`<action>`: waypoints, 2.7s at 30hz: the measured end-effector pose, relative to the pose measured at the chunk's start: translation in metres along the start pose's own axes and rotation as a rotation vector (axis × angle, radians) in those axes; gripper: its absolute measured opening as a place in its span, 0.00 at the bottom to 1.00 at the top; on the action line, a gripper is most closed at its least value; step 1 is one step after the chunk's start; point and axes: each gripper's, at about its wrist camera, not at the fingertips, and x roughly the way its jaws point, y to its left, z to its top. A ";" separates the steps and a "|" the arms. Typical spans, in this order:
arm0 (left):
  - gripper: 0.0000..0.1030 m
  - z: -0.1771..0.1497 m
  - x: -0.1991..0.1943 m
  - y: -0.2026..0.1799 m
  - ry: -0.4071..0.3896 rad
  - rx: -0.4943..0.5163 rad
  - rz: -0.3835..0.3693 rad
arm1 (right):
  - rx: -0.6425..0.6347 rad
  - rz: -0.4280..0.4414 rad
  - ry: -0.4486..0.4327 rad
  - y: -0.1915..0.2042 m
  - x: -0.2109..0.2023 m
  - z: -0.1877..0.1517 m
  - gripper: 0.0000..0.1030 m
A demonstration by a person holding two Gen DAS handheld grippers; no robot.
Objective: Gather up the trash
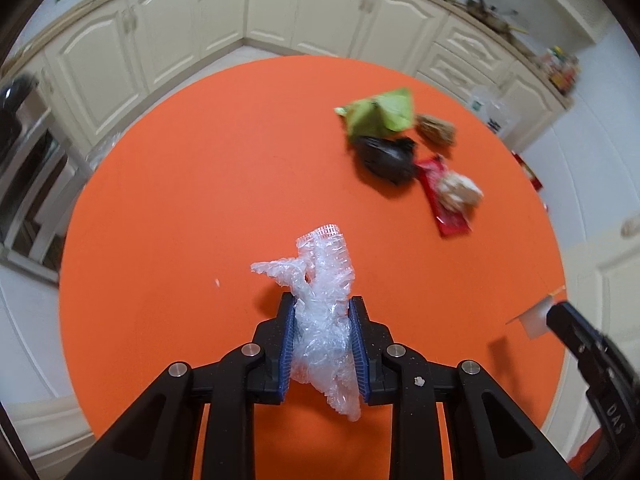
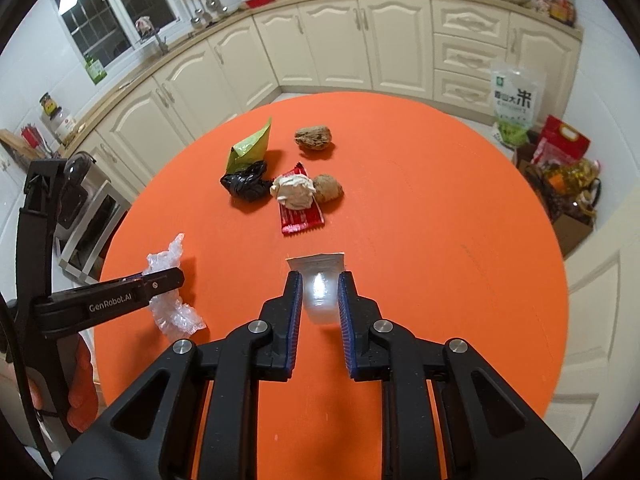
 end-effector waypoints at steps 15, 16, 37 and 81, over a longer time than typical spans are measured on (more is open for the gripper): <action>0.21 -0.062 -0.045 -0.019 -0.040 0.119 -0.047 | 0.040 -0.027 0.064 0.005 -0.009 -0.053 0.48; 0.21 -0.063 -0.044 -0.017 -0.035 0.114 -0.050 | 0.034 -0.030 0.071 0.009 -0.005 -0.053 0.48; 0.21 -0.056 -0.023 0.012 -0.005 0.070 -0.036 | 0.011 -0.116 0.077 0.021 0.037 -0.050 0.45; 0.30 -0.144 0.061 -0.362 0.142 0.743 -0.145 | 0.565 -0.383 -0.173 -0.245 -0.170 -0.210 0.45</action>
